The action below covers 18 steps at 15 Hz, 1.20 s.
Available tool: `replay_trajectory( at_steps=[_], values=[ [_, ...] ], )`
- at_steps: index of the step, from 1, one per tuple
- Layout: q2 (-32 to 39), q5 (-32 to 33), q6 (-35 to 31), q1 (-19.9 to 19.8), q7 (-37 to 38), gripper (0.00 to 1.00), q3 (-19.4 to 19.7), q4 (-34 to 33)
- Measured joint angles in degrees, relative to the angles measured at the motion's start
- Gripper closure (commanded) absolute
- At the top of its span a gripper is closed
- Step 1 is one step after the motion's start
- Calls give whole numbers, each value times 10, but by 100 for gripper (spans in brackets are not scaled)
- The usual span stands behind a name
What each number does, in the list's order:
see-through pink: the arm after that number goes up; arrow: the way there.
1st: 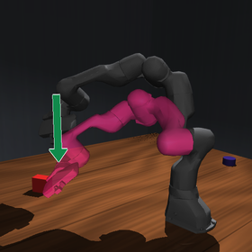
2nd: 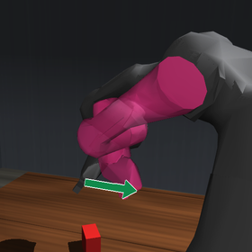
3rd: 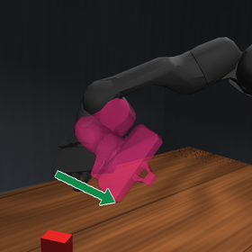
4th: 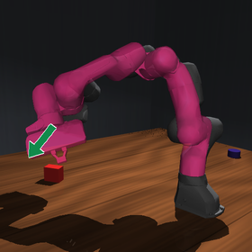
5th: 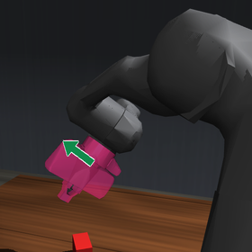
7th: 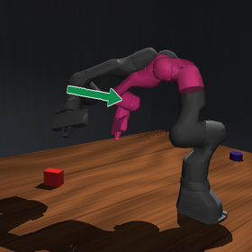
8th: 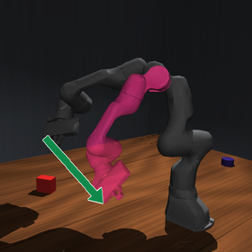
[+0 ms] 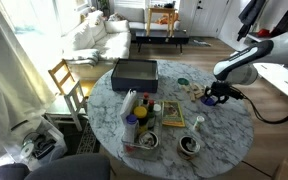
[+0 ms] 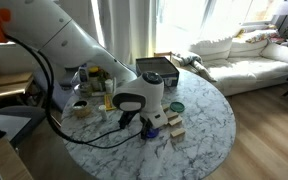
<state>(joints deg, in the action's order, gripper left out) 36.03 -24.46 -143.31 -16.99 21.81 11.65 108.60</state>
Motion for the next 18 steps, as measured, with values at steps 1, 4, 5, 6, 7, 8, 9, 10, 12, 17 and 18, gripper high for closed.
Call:
replay_trajectory(
  at_steps=[1, 4, 5, 6, 7, 8, 9, 10, 12, 17, 18],
  values=[
    [0, -1, 0, -1, 0, 63, 0, 0],
    [0, -2, 0, -3, 0, 80, -1, -3],
    [0, -2, 0, -4, 0, 80, -1, -4],
    [0, -2, 0, -5, 0, 81, -1, -5],
    [0, -2, 0, -5, 0, 93, -1, -6],
    [0, -2, 0, -5, 0, 100, -1, -6],
    [0, -2, 0, -6, 0, 100, -1, -7],
    [0, -2, 0, -7, 0, 99, -1, -8],
    [0, -2, 0, -7, 0, 99, -1, -10],
    [1, -2, 0, -7, 0, 99, -1, -11],
    [0, -2, 0, -7, 0, 99, -1, -12]
  ],
)
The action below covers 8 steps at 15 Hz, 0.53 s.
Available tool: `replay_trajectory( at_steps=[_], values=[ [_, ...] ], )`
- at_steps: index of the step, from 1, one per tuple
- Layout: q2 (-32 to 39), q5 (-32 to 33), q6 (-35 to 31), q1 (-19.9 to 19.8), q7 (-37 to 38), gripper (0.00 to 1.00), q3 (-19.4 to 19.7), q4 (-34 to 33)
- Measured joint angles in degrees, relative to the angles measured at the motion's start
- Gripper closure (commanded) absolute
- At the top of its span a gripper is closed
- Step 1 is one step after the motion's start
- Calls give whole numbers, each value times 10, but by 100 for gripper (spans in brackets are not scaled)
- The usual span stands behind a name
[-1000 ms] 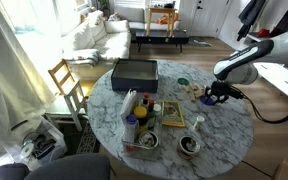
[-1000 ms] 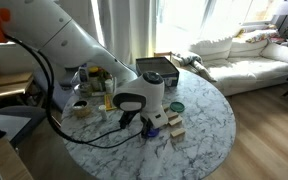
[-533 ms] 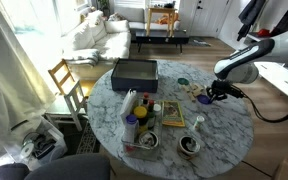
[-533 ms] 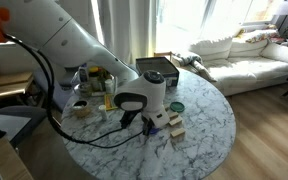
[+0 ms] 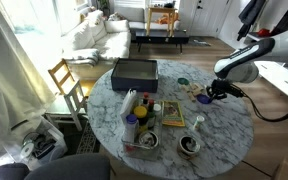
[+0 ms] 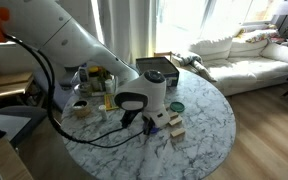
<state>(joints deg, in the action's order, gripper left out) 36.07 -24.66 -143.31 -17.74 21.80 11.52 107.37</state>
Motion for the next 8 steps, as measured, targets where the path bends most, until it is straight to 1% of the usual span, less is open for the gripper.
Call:
replay_trajectory(
  at_steps=[8],
  values=[
    [-21, -12, 0, -9, -12, 99, -6, -2]
  ],
)
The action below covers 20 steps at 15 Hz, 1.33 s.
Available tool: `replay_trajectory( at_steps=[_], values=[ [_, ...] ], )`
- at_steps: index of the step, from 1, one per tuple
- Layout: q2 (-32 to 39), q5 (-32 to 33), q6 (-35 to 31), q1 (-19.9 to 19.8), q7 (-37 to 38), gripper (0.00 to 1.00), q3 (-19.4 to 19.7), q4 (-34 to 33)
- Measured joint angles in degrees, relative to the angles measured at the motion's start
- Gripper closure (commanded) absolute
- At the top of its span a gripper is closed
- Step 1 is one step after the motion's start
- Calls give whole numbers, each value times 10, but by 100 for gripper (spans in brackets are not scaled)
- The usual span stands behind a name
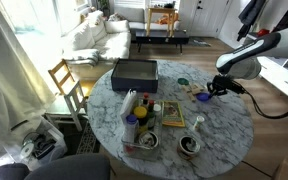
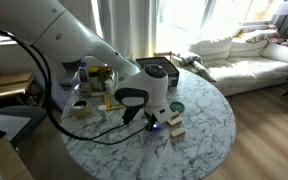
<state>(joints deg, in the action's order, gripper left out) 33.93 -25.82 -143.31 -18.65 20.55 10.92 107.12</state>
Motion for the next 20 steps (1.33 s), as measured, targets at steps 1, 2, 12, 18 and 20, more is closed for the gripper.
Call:
replay_trajectory(
  at_steps=[1, 2, 12, 18, 20],
  values=[
    [-3, -1, 0, -1, -2, 99, -1, 0],
    [-6, -1, 1, -2, -4, 99, -2, 0],
    [-59, 5, 108, -3, -57, 99, -4, 1],
    [-112, 3, 158, 16, -164, 99, -56, 1],
    [-127, 3, 170, 31, -193, 99, -75, 1]
  ],
)
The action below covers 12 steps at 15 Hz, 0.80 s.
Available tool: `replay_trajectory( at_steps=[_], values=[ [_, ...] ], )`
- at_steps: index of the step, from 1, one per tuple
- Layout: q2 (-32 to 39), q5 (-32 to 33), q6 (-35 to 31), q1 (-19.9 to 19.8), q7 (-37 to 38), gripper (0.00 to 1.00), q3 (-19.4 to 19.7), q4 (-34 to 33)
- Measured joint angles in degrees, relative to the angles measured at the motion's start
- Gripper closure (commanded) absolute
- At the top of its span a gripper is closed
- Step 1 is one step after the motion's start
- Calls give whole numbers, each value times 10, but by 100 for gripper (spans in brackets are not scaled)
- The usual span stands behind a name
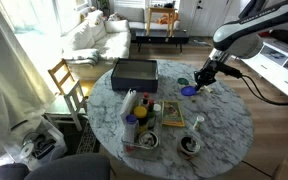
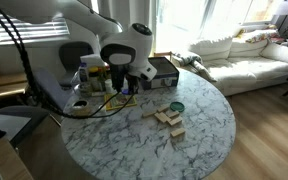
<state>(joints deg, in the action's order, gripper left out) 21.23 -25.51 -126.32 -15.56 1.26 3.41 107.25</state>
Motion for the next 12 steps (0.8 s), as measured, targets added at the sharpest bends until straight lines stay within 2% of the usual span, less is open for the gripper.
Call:
replay_trajectory(
  at_steps=[6, 9, 10, 12],
  values=[
    [-28, -4, 53, 43, -100, 99, -47, 0],
    [-41, -7, 97, 48, -170, 99, -58, -1],
    [-45, -10, 115, 48, -197, 94, -59, -2],
    [-48, -11, 119, 49, -201, 94, -58, -3]
  ],
)
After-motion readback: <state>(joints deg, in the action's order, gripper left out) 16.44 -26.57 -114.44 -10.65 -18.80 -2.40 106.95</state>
